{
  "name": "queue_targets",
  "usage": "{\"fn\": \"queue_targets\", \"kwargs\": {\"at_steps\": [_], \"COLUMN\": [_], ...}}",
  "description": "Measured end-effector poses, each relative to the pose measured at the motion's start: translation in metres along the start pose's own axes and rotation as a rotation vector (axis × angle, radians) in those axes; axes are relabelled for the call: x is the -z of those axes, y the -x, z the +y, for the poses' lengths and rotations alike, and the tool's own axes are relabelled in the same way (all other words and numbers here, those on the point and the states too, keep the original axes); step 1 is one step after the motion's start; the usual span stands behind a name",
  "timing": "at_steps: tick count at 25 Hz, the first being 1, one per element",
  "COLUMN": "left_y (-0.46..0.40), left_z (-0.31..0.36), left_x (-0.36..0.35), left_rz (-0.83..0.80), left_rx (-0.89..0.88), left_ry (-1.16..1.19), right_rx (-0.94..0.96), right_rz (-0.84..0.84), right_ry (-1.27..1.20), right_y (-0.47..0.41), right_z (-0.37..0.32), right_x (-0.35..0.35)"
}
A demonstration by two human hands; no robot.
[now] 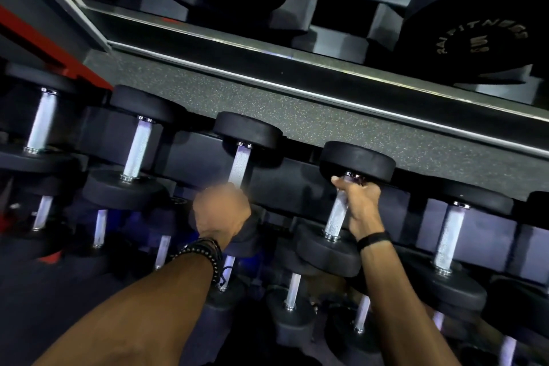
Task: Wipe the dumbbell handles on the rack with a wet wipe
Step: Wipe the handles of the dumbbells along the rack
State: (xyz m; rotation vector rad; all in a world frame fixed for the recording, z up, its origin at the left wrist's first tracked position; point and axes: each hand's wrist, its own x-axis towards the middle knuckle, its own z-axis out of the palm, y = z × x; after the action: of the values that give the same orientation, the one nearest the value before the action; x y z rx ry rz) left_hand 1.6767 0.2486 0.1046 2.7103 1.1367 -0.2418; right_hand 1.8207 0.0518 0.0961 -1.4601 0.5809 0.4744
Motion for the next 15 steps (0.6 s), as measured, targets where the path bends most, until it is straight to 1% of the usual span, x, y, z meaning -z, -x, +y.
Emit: {"fn": "queue_targets", "kwargs": {"at_steps": [1, 2, 3, 4, 6, 7, 8, 10, 11, 12, 13, 14, 15], "left_y": [0.001, 0.002, 0.002, 0.002, 0.003, 0.003, 0.003, 0.002, 0.002, 0.002, 0.001, 0.001, 0.000], "left_z": [0.000, 0.000, 0.001, 0.001, 0.002, 0.002, 0.002, 0.000, 0.000, 0.000, 0.000, 0.000, -0.001], "left_x": [0.000, 0.001, 0.002, 0.003, 0.004, 0.004, 0.003, 0.002, 0.002, 0.001, 0.001, 0.001, 0.001], "left_rz": [-0.001, 0.007, 0.015, 0.019, 0.019, 0.023, 0.028, 0.029, 0.028, 0.027, 0.031, 0.038, 0.041], "left_rx": [0.001, 0.005, 0.009, 0.012, 0.018, 0.021, 0.021, 0.022, 0.025, 0.028, 0.030, 0.027, 0.020], "left_ry": [0.000, 0.004, 0.012, 0.024, 0.041, 0.039, 0.040, 0.050, 0.050, 0.050, 0.055, 0.064, 0.070], "right_rx": [-0.089, -0.181, -0.246, -0.261, -0.220, -0.169, -0.098, 0.082, 0.177, 0.282, 0.382, 0.464, 0.525], "right_rz": [-0.069, -0.154, -0.191, -0.166, -0.001, 0.104, 0.213, 0.431, 0.503, 0.543, 0.548, 0.533, 0.482], "right_ry": [-0.035, -0.021, 0.011, 0.051, 0.058, 0.101, 0.219, 0.660, 0.823, 0.895, 0.898, 0.844, 0.727], "right_y": [-0.007, -0.013, -0.020, -0.023, -0.028, -0.024, -0.017, -0.003, 0.004, 0.014, 0.020, 0.022, 0.018], "right_z": [-0.004, -0.010, -0.011, -0.011, 0.000, 0.003, 0.005, 0.012, 0.018, 0.022, 0.028, 0.033, 0.038], "right_x": [-0.001, -0.001, -0.001, -0.003, -0.011, -0.015, -0.018, -0.015, -0.010, -0.005, -0.001, 0.003, 0.008]}}
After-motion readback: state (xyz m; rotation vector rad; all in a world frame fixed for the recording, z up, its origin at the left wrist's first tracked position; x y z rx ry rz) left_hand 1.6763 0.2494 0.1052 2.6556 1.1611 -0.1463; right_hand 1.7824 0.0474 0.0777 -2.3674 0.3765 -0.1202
